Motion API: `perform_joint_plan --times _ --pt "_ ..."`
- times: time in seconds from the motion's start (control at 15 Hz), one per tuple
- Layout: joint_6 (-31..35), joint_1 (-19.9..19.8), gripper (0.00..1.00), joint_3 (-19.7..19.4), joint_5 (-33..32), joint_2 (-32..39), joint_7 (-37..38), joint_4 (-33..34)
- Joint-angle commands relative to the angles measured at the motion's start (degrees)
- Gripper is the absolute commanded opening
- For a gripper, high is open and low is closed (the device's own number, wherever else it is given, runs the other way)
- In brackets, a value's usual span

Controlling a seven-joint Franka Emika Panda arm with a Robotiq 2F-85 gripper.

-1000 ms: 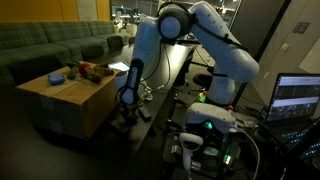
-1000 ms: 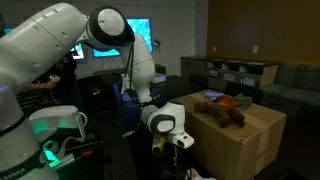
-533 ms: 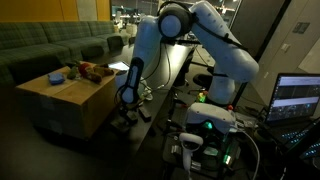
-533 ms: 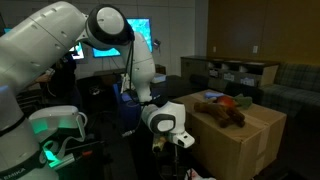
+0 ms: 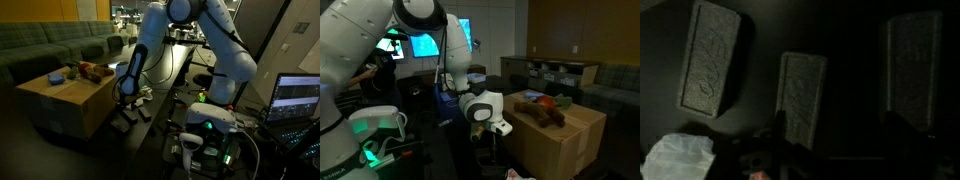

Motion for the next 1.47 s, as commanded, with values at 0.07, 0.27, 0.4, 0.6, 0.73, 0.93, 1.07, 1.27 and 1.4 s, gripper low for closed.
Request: perform_joint_plan --times 0.07,0.27,0.4,0.6,0.73,0.93,1.07,1.27,1.4 --pt "0.91 -3.73 1.0 6.77 1.66 -3.94 -5.29 -2.28" --pt "0.25 -3.64 1.0 8.88 1.33 -2.42 -6.63 -0.65" --pt "-0.12 -3.57 1.0 9.89 1.12 -1.12 -7.68 0.34" --pt "-0.48 -3.45 1.0 10.53 0.87 0.59 -8.84 1.41" --pt "-0.23 -3.6 1.0 10.82 0.89 1.83 -9.67 2.16" --pt "-0.26 -2.68 1.0 10.15 0.58 4.06 -9.52 3.9" --pt "-0.03 -2.46 1.0 10.09 0.5 5.39 -9.73 4.9" --pt "-0.08 -2.11 1.0 9.9 0.42 7.13 -9.92 6.39" --pt "0.09 -2.07 1.0 9.88 0.42 8.09 -10.1 7.18"
